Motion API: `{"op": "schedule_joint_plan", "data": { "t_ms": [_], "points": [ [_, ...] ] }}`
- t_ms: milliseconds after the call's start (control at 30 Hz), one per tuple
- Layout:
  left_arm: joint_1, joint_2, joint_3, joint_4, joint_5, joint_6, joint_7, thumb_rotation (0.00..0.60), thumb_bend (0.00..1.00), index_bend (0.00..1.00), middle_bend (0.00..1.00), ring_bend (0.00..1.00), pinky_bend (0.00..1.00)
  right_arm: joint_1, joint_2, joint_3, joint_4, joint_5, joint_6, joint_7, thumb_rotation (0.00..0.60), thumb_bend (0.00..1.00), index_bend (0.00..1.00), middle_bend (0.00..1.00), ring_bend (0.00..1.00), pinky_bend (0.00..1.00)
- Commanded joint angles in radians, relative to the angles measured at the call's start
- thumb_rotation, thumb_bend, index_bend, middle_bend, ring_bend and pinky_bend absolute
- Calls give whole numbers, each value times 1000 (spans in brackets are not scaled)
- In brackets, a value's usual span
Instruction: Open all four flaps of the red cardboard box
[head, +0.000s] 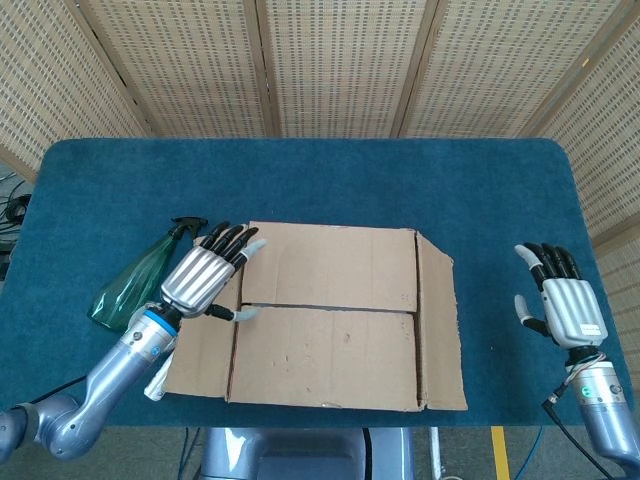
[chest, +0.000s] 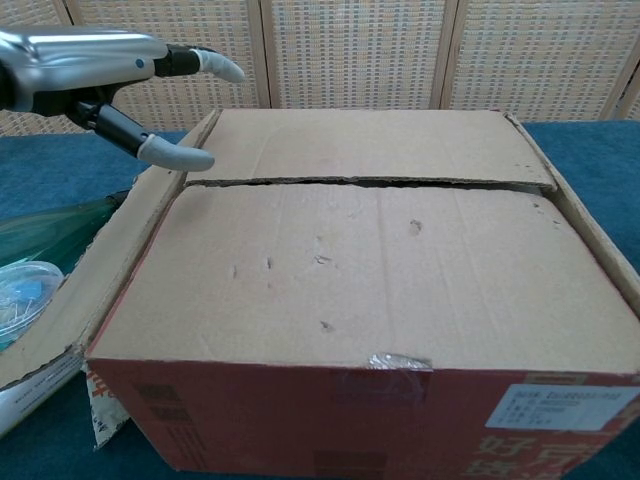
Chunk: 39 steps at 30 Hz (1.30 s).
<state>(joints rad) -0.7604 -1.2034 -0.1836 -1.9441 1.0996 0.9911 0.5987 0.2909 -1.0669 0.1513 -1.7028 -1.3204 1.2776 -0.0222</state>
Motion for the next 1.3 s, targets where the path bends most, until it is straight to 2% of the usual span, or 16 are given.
{"op": "schedule_joint_plan", "data": {
  "t_ms": [33, 267, 700, 1033, 1300],
  "points": [
    [-28, -29, 1, 3, -41, 1, 48, 221, 179, 0, 0, 0, 0, -1, -1, -1, 1, -1, 0, 1, 600, 517, 96, 100, 0, 1],
    [-61, -75, 2, 15, -107, 32, 111, 219, 179, 0, 0, 0, 0, -4, -18, 0, 12, -7, 9, 7, 600, 517, 96, 94, 0, 0],
    [-103, -142, 7, 54, -164, 76, 166, 216, 179, 0, 0, 0, 0, -12, -68, 0, 54, -18, 36, 7, 600, 517, 89, 75, 0, 0],
    [-120, -155, 22, 50, -184, 80, 165, 215, 153, 0, 0, 0, 0, -21, -81, 3, 71, -20, 48, 23, 600, 517, 88, 73, 0, 0],
    [-133, -187, 26, 70, -180, 125, 199, 211, 154, 0, 0, 0, 0, -27, -80, 5, 76, -23, 54, 35, 600, 517, 88, 73, 0, 0]
  ]
}}
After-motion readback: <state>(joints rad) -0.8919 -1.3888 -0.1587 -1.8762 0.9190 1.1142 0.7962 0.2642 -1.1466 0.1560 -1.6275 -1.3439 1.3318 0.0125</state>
